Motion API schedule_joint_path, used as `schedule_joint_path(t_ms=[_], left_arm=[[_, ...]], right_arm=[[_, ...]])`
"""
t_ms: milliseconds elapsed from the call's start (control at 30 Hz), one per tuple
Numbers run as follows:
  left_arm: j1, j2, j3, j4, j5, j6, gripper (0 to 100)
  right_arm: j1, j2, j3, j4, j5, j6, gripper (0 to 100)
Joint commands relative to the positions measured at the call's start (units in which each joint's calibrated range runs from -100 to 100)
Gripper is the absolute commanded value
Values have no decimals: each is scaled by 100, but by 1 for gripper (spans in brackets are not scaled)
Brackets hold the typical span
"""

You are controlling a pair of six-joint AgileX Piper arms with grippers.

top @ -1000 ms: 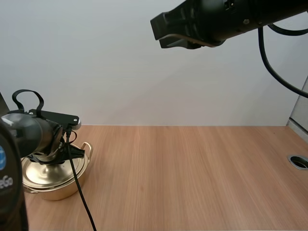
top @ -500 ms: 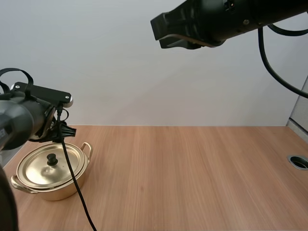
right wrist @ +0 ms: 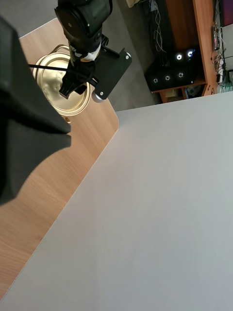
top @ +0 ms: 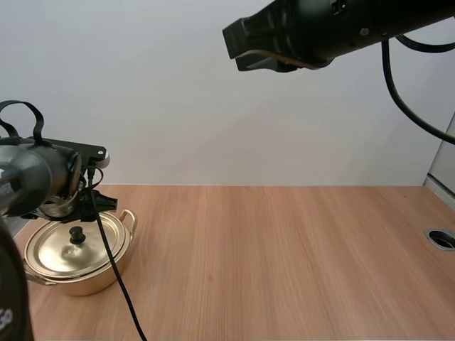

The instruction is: Open the pot, put the car inside, and close it

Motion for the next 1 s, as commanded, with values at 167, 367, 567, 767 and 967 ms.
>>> schedule_joint_path(t_ms=[167,367,567,767,967], left_arm=[[3,229,-4,-129,334,34,83],[3,452,-4,-129,490,34,83],[3,716,-4,-163,490,34,83],[3,813,-4,-163,473,56,45],[3,799,-4,-182,322,56,0]], right_arm=[[1,2,6,0,6,-4,0],[1,2,6,0,6,-4,0],[1,2,6,0,6,-4,0],[1,2,6,79,6,-4,0],[1,2,6,165,6,-4,0]])
